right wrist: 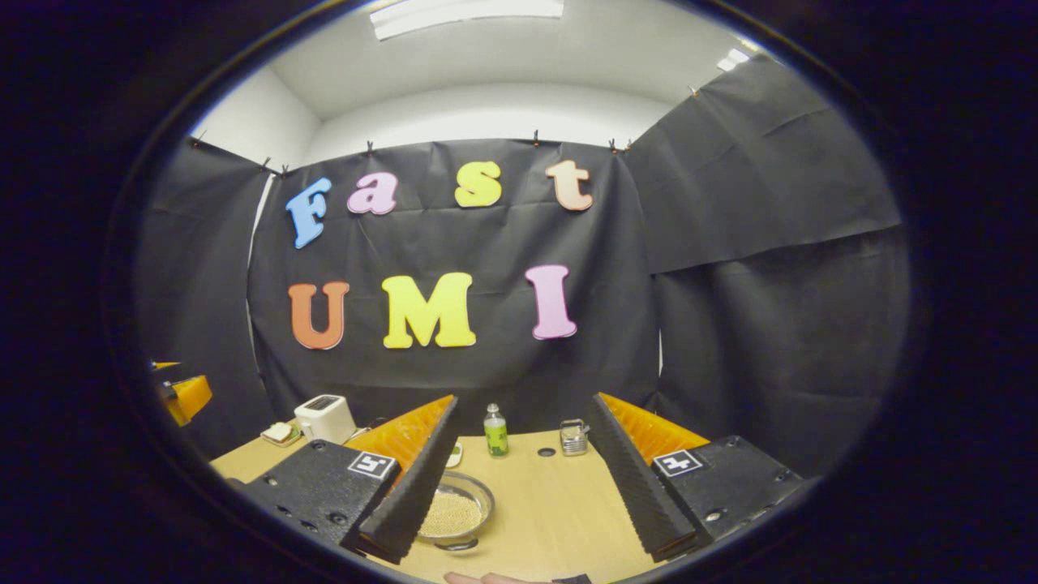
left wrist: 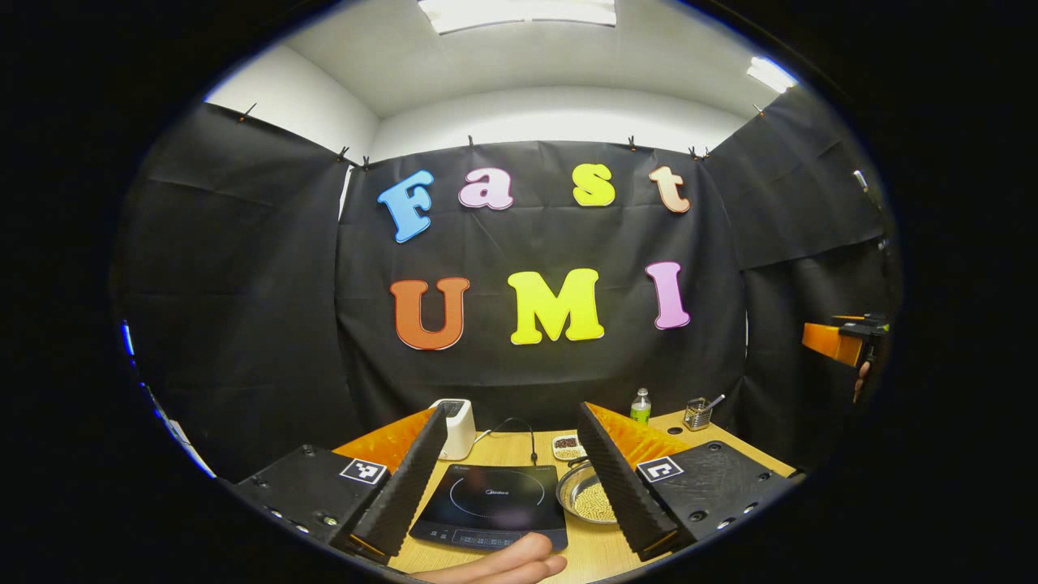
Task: First push the handle of the pot to place it horizontally, then grasp the pot with both hands and set it on the induction cooktop.
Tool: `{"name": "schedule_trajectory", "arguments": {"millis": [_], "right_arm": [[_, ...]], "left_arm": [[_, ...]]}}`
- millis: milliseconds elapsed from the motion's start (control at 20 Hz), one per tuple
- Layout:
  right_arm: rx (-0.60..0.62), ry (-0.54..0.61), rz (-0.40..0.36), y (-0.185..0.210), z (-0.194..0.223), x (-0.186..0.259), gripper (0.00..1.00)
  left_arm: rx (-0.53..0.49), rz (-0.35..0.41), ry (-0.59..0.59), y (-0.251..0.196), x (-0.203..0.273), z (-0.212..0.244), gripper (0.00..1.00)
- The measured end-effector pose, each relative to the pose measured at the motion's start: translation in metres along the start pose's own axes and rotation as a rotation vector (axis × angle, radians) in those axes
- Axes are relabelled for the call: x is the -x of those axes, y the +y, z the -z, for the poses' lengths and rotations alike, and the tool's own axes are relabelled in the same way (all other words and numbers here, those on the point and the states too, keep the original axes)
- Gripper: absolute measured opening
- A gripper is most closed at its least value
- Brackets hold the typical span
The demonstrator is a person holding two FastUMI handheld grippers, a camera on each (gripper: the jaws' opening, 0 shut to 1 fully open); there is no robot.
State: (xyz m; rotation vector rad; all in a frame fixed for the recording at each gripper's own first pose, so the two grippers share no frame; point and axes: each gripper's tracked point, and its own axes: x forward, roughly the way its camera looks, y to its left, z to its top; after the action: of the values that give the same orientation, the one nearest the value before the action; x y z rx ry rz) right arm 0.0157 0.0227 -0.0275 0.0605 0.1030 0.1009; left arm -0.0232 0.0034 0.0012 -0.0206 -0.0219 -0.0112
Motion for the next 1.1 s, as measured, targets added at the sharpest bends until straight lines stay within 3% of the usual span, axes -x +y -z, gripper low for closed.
{"name": "schedule_trajectory", "arguments": {"millis": [100, 300, 350, 500, 550, 700, 900, 1100], "right_arm": [[-0.017, 0.014, -0.046, 0.010, 0.005, -0.003, 0.94], [0.000, 0.056, -0.111, 0.024, 0.028, -0.014, 0.67], [0.002, 0.079, -0.125, 0.031, 0.037, -0.015, 0.51], [0.016, 0.180, -0.185, 0.051, 0.071, -0.018, 0.14], [0.022, 0.203, -0.200, 0.053, 0.081, -0.021, 0.07], [0.044, 0.238, -0.212, 0.059, 0.101, -0.026, 0.01], [0.067, 0.275, -0.225, 0.069, 0.130, -0.036, 0.04], [0.092, 0.384, -0.273, 0.083, 0.181, -0.042, 0.01]], "left_arm": [[0.004, -0.009, -0.021, 0.001, 0.006, -0.004, 0.96], [0.007, 0.007, -0.033, -0.006, 0.020, -0.004, 0.96], [0.013, 0.001, -0.036, -0.005, 0.023, -0.003, 0.96], [0.048, 0.023, -0.038, -0.015, 0.030, -0.001, 0.96], [0.048, 0.031, -0.040, -0.017, 0.032, 0.000, 0.96], [0.026, 0.030, -0.036, -0.016, 0.035, 0.005, 0.96], [0.015, 0.037, 0.004, -0.018, 0.039, 0.028, 0.96], [0.045, 0.017, 0.009, -0.009, 0.040, 0.038, 0.96]]}}
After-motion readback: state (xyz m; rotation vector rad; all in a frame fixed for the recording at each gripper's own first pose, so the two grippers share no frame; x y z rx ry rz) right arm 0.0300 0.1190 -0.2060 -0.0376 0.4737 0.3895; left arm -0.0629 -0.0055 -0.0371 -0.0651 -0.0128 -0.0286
